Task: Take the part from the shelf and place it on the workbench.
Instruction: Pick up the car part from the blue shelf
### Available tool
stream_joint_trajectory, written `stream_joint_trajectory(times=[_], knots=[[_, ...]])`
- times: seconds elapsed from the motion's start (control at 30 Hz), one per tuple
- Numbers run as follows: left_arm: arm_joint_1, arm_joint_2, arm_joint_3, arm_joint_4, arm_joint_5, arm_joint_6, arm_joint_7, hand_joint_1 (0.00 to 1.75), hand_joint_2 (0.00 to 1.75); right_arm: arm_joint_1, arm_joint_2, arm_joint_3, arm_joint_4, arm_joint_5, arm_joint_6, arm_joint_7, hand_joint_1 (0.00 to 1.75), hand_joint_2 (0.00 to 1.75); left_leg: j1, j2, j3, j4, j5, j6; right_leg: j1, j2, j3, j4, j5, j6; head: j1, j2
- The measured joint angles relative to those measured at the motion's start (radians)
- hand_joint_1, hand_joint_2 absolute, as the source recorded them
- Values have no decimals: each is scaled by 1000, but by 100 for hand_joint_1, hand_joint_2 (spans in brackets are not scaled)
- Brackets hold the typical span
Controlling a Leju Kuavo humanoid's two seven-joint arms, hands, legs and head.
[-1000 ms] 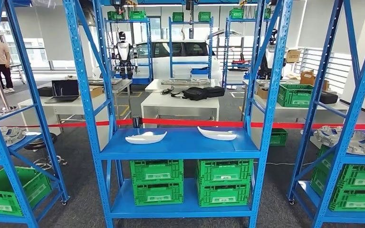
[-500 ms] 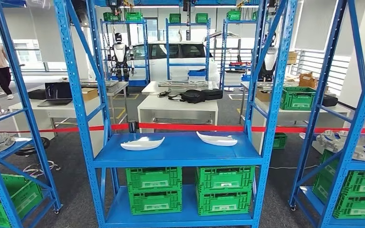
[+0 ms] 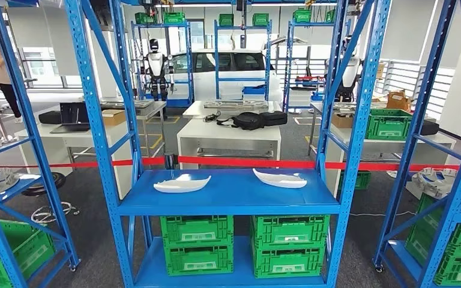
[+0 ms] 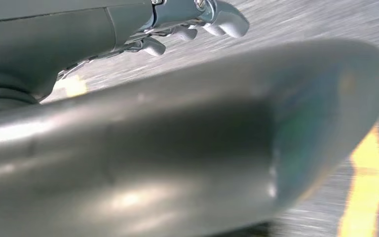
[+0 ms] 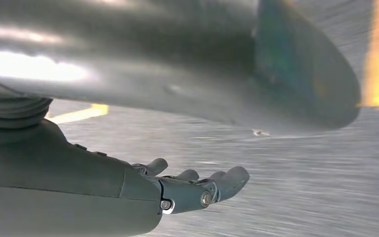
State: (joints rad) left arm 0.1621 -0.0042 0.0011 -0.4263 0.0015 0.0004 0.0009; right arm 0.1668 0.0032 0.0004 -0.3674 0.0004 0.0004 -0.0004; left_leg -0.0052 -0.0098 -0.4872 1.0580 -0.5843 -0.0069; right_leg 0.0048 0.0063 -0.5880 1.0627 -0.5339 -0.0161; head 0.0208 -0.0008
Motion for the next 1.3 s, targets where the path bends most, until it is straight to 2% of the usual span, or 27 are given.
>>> stream_joint_trajectory(times=[0.07, 0.1, 0.17, 0.2, 0.23, 0.27, 0.33, 0.37, 0.4, 0.43, 0.47, 0.5, 0.53, 0.57, 0.6, 0.67, 0.77, 0.93, 1.03, 1.3], knots=[[56, -1, 0, 70, 0, 0, -1, 0, 0, -56, 0, 0, -69, 0, 0, -1, 0, 0, 0, 2, 1, 29, -18, -12, -5, 3, 27, -13, 11, -12, -1, 0], [81, -1, 0, 105, 0, 0, -1, 0, 0, -85, 1, 0, -103, 0, 0, -1, 0, 0, 1, 3, -18, 66, -41, -16, -7, 6, 37, -16, 11, -17, -1, 0], [123, 2, 0, 170, 0, 0, -1, 0, 0, -136, 0, 0, -165, 0, 0, -2, 0, 0, 4, 3, -88, 176, -95, -23, -7, 16, 43, -18, 6, -21, -2, 0], [140, 4, 0, 195, 0, 0, 0, 0, 0, -154, 0, 0, -189, 0, 0, -2, 0, 0, 6, 3, -124, 220, -108, -24, -7, 21, 45, -18, 3, -21, -3, 0], [152, 5, 0, 211, 0, 0, 0, 0, 0, -164, 0, 0, -205, 0, 0, -2, 0, 0, 6, 3, -148, 238, -101, -26, -8, 25, 49, -18, -1, -20, -3, 0], [158, 6, 0, 218, 0, 0, 0, 0, 0, -166, 0, 0, -213, 0, 0, -2, 0, 0, 7, 3, -152, 218, -71, -28, -9, 28, 54, -18, -6, -18, -4, 0], [147, 7, 0, 209, 0, 0, -2, 0, 87, -148, 0, -1, -208, 0, 0, 1, 0, 87, 8, 4, -123, 101, 22, -29, -11, 27, 68, -18, -17, -11, -4, 0], [129, 6, 0, 195, 0, 0, -3, 0, 131, -130, 0, -1, -196, 0, 0, 1, 0, 131, 6, 5, -108, 50, 39, -27, -11, 24, 72, -18, -22, -6, -5, 0], [107, 5, 0, 175, 0, 0, -3, 0, 175, -108, 0, -1, -178, 0, 0, 2, 0, 131, 4, 6, -95, 19, 43, -22, -11, 21, 74, -19, -27, -1, -5, 0], [82, 4, 0, 148, 0, 0, -3, 0, 175, -82, 0, -1, -154, 0, 0, 2, 0, 87, 3, 7, -91, 9, 44, -15, -9, 18, 75, -19, -32, 4, -5, 0], [55, 2, 0, 116, 0, 0, -4, 0, 175, -55, 0, -1, -124, 0, 0, 2, 0, 87, 2, 7, -91, 7, 42, -10, -6, 15, 80, -18, -36, 4, -5, 0], [32, 1, 0, 89, 0, 0, -4, 0, 175, -29, 0, 0, -97, 0, 0, 3, 0, 87, 4, 5, -90, 4, 59, -7, -5, 12, 84, -19, -38, -2, -4, 0], [11, 0, 0, 68, 0, 0, -4, 0, 175, -6, 0, 0, -76, 0, 0, 3, 0, 131, 4, 5, -92, 0, 73, -6, -3, 10, 89, -20, -38, -9, -3, 0], [-5, -1, 0, 56, 0, 0, -4, 0, 175, 8, 0, 0, -63, 0, 0, 3, 0, 175, 3, 6, -94, -2, 74, -7, -2, 11, 93, -23, -38, -17, -2, 0], [-15, -1, 0, 53, 0, 0, -4, 0, 175, 16, 0, 0, -60, 0, 0, 2, 0, 175, 2, 10, -92, -2, 72, -5, -2, 14, 94, -28, -35, -19, -1, 0], [-21, 0, 0, 49, 0, 0, -2, 0, 175, 16, 0, 0, -59, 0, -1, 0, 0, 175, 2, 18, -86, -3, 71, 2, -3, 21, 95, -36, -32, -14, -1, 0], [-14, 0, 0, 44, 0, 0, -2, 0, 175, 14, -1, 0, -56, 0, 0, 1, 0, 175, 2, 13, -82, -4, 72, 8, -3, 16, 98, -43, -30, -9, 0, 0], [-9, 0, 0, 39, 0, 0, -2, 0, 175, 6, -1, 0, -56, 0, 0, 1, 0, 175, 2, 7, -82, -4, 71, 12, -4, 10, 103, -48, -31, 9, 0, 0], [-9, 0, 0, 38, 0, 0, -2, 0, 175, 6, -1, 0, -56, 0, 0, 1, 0, 175, 2, 7, -81, -4, 72, 12, -4, 10, 103, -48, -31, 15, 1, 0], [-8, 0, 0, 38, 0, 0, -2, 0, 175, 6, -1, 0, -56, 0, 0, 1, 0, 175, 2, 7, -78, -9, 75, 10, -3, 9, 103, -48, -29, 17, 1, 0]])
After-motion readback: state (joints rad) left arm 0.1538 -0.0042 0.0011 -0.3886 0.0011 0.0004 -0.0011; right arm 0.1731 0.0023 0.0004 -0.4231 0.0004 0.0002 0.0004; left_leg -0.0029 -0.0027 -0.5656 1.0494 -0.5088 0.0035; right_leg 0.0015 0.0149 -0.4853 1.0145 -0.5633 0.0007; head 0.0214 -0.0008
